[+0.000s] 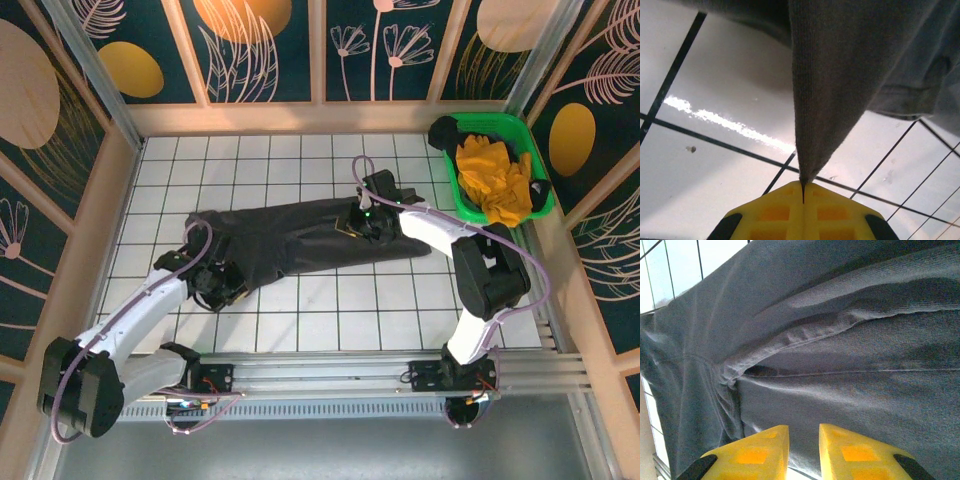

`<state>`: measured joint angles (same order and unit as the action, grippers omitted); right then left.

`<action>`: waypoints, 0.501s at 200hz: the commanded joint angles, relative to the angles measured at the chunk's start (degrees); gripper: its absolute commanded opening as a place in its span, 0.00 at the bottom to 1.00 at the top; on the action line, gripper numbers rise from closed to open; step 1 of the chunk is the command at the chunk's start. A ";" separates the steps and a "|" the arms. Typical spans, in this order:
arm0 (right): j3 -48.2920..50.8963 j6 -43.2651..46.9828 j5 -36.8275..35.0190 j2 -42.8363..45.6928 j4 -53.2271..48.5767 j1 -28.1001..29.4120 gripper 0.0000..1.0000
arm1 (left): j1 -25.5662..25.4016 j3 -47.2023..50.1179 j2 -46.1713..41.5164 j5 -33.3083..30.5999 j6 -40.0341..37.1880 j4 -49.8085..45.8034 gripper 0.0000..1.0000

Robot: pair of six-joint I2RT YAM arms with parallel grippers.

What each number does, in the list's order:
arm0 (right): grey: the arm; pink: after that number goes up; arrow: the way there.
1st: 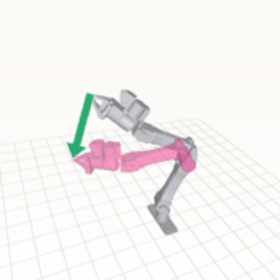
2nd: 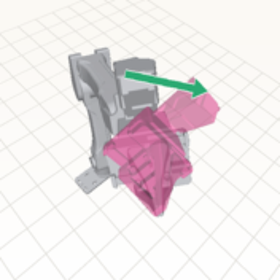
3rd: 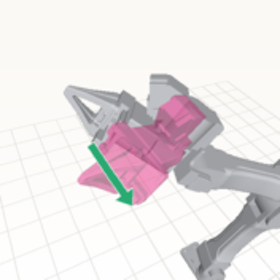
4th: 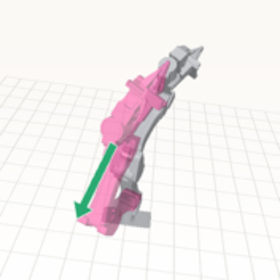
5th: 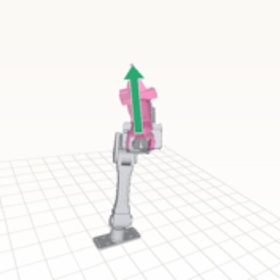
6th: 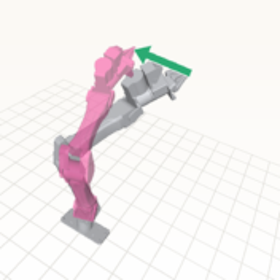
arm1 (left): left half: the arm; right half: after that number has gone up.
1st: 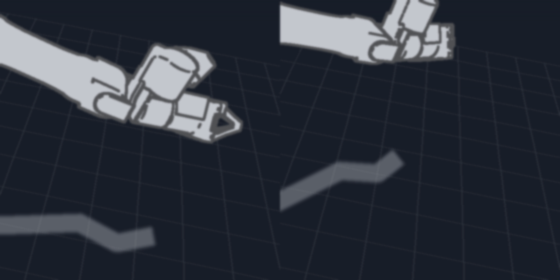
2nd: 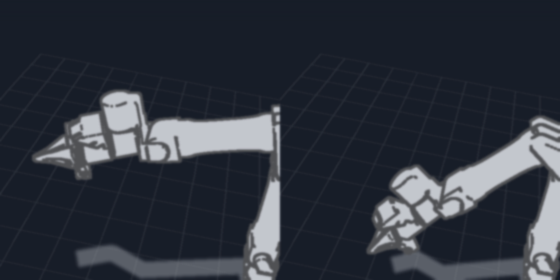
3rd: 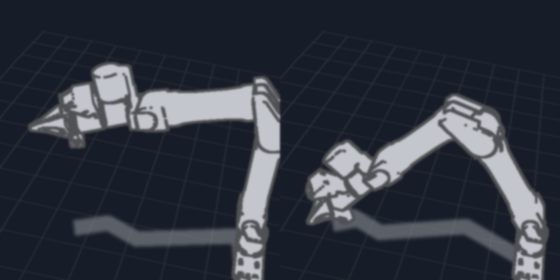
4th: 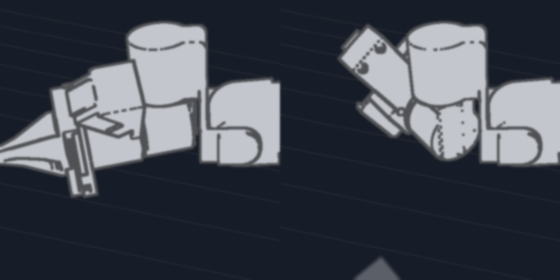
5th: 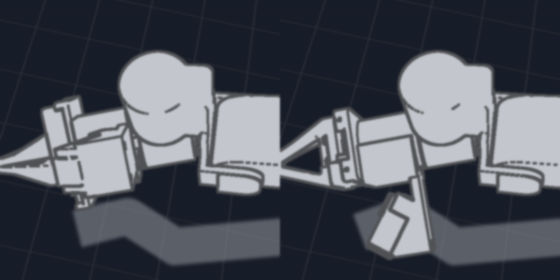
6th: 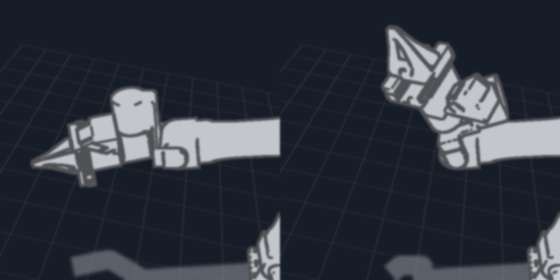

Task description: Fold and stack the t-shirts

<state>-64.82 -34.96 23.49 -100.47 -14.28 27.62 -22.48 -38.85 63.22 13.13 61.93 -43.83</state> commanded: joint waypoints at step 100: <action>0.52 -1.42 -3.67 4.26 -1.58 -7.26 0.24 | 4.51 -13.85 8.76 -21.19 -1.39 -4.34 0.53</action>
<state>-64.82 -35.00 22.37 -99.79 -14.87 24.58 -21.61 -46.78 70.96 -1.15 62.30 -47.75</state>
